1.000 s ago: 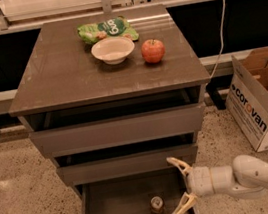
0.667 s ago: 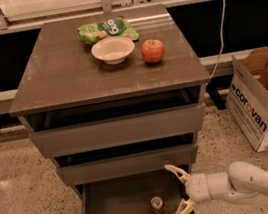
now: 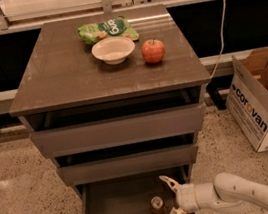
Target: Pick orange can from bottom drawer and place on counter
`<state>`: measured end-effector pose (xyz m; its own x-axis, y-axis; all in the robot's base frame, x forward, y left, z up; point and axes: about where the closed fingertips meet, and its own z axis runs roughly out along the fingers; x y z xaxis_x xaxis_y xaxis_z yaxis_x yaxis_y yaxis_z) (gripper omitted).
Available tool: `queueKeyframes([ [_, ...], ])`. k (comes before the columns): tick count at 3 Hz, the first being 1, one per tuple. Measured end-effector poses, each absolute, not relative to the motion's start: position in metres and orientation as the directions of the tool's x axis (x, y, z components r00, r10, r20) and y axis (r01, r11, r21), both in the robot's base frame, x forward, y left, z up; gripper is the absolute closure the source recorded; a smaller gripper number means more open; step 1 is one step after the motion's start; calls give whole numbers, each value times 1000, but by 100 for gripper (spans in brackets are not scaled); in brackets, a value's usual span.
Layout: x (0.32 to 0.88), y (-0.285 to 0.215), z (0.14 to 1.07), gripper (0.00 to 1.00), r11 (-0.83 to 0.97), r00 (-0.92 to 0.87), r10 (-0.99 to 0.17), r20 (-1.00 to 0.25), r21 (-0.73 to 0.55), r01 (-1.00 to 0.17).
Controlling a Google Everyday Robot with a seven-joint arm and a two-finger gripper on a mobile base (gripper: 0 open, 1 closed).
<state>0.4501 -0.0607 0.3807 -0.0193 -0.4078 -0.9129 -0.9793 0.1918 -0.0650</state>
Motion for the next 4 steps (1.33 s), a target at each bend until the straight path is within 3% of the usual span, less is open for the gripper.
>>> queueKeyframes([
  [1, 473, -58, 348, 0, 288, -149, -303, -941, 59, -956],
  [2, 479, -59, 341, 0, 304, -172, -262, -950, 87, -949],
  [4, 488, -58, 321, 0, 317, -141, -324, -936, 33, -948],
])
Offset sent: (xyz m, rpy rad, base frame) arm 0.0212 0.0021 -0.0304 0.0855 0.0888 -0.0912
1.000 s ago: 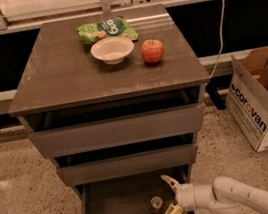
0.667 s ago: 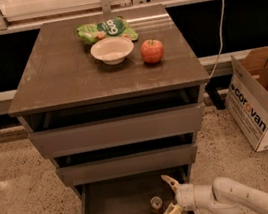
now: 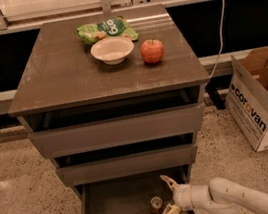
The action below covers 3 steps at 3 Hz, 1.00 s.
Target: Pick orange can from bottom drawer and place on counter
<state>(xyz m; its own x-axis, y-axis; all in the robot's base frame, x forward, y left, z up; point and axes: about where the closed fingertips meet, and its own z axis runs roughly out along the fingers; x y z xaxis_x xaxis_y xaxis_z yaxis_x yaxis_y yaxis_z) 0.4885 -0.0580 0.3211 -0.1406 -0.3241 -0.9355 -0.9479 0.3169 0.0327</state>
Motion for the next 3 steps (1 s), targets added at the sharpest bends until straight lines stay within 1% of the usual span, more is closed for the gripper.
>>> queueKeyframes([
  [1, 504, -62, 290, 0, 341, -70, -410, -910, -81, -936],
  [2, 512, -67, 265, 0, 314, 5, -478, -878, -176, -933],
  [3, 518, -66, 248, 0, 270, 40, -498, -867, -198, -942],
])
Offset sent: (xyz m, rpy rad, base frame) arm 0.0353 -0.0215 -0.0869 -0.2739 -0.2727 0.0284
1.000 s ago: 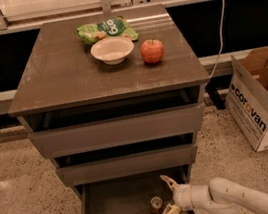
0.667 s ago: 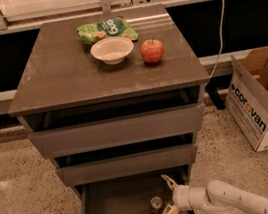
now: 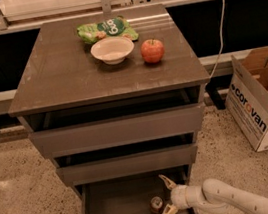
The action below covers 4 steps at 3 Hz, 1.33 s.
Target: Pick orange can from bottom drawer and place on counter
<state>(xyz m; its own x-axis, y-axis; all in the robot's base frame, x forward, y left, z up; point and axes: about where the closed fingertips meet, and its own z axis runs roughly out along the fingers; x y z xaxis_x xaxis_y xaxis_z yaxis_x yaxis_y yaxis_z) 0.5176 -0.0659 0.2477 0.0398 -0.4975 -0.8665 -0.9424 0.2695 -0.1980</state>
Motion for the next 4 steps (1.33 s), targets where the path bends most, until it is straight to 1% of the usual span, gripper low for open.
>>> queueKeyframes([
  [1, 519, -58, 231, 0, 227, 26, -490, -871, -156, -961],
  [2, 520, -55, 217, 0, 224, -22, -501, -865, -105, -969],
  [3, 522, -58, 200, 15, 260, -88, -508, -857, -55, -964],
  [4, 524, -62, 188, 36, 296, -137, -495, -858, -18, -955],
])
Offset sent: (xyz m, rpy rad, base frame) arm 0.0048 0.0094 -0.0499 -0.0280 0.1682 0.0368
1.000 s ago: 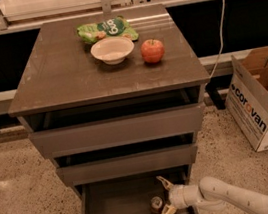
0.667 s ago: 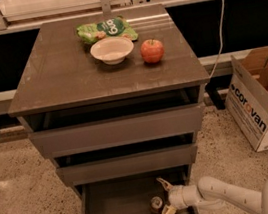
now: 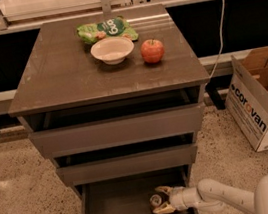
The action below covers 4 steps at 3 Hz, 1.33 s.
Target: Pick orange can from bottom drawer and place on counter
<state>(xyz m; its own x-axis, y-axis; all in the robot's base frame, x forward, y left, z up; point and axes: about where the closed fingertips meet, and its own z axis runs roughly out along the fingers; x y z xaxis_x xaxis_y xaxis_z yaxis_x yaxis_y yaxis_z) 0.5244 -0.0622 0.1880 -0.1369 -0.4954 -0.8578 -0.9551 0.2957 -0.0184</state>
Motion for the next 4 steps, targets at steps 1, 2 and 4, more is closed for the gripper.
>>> queueKeyframes([
  [1, 526, -65, 182, 61, 315, -157, -480, -863, -2, -949],
  [2, 533, -68, 189, 83, 335, -133, -391, -911, -6, -942],
  [4, 534, -52, 333, 100, 177, 128, -298, -946, -186, -966],
])
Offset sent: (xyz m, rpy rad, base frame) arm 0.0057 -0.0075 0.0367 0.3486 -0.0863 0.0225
